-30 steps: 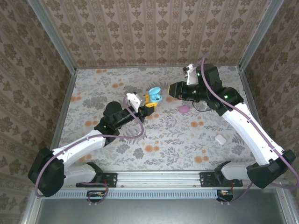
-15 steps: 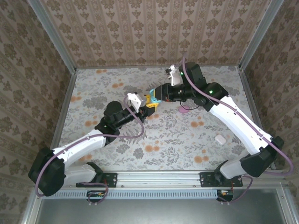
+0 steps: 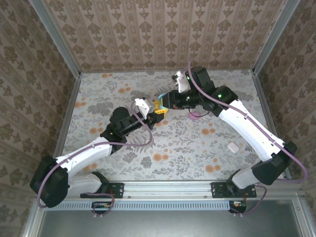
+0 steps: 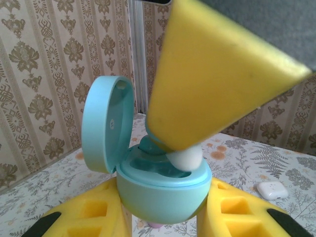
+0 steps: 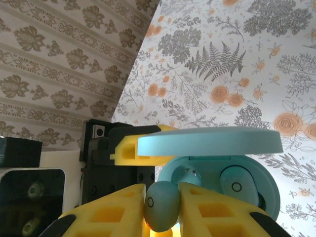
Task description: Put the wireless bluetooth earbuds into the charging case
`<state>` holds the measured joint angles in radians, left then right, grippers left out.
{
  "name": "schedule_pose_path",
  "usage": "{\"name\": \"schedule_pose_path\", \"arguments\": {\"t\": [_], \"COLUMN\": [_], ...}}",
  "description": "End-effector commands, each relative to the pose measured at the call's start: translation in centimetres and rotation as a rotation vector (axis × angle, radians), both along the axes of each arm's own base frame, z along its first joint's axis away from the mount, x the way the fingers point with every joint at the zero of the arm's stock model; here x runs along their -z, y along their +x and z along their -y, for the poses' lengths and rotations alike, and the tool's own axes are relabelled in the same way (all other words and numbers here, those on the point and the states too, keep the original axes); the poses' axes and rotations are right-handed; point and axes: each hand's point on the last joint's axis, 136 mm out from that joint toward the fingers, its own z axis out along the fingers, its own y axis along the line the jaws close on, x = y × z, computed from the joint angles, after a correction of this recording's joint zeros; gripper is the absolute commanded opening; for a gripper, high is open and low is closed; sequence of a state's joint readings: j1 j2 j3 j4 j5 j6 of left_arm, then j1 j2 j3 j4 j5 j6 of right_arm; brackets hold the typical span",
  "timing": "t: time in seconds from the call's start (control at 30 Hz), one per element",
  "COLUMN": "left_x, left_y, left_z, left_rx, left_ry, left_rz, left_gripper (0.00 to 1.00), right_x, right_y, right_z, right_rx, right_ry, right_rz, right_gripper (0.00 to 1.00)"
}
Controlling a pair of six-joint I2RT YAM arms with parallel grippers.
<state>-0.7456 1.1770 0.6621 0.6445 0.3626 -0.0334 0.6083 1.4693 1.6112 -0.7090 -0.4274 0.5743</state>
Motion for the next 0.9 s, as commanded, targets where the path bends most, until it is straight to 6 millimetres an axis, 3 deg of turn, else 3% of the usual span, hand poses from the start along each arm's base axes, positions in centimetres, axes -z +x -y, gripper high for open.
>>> {"name": "schedule_pose_path", "arguments": {"t": [0.0,0.7,0.87], "left_x": [-3.4,-3.9,-4.1], "left_y": [-0.5,-0.7,-0.7], "left_z": [0.2,0.1,0.1], "left_rx": [0.022,0.023,0.026], "left_ry": [-0.072,-0.089,-0.098], "left_rz": [0.057,0.062,0.064], "left_gripper": [0.31,0.31,0.3], "right_x": [-0.4,0.9,0.7], "right_y": [-0.3,0.1,-0.3], "right_z": [-0.4,0.3,-0.4], "right_rx": [-0.025,0.007,-0.032], "right_ry": [-0.001,-0.123,-0.104], "right_rz": [0.008,0.054,0.044], "right_gripper": [0.24,0.25,0.27]}}
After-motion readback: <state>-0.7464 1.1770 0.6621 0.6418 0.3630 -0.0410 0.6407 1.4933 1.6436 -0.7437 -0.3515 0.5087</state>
